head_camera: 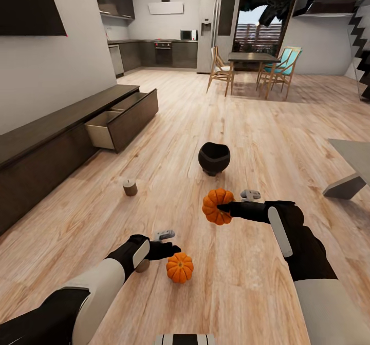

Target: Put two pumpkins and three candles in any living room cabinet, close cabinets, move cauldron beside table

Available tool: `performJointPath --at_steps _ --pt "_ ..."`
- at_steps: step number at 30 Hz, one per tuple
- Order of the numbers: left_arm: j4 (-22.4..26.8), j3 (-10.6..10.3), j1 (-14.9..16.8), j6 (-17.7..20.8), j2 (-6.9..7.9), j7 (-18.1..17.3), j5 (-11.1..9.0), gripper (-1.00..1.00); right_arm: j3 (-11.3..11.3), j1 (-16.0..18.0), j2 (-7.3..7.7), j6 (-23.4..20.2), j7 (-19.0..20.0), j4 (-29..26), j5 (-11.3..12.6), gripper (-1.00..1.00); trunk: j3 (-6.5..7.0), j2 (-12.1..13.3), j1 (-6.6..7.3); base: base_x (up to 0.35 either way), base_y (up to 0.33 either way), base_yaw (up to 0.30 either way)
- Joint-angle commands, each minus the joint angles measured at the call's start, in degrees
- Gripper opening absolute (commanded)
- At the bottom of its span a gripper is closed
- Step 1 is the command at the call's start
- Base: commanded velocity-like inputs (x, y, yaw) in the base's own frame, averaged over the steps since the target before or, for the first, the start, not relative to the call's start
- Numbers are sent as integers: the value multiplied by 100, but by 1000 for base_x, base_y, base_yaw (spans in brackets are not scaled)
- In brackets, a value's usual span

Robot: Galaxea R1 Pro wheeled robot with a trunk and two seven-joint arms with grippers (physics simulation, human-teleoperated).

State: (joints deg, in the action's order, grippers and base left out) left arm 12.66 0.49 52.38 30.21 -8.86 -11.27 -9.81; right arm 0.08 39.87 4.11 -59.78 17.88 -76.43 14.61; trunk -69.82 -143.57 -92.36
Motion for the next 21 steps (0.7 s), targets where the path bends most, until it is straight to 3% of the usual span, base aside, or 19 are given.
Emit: performJointPath --at_steps 1,21 --pt "8 6 1 37 1 9 -37 100 1 3 2 -22 14 -4 -2 -100 -27 -3 -1 0 0 0" --pt "5 22 1 -90 -2 28 -41 100 1 3 -3 -22 14 -4 -2 -100 -470 -30 -53 0 0 0"
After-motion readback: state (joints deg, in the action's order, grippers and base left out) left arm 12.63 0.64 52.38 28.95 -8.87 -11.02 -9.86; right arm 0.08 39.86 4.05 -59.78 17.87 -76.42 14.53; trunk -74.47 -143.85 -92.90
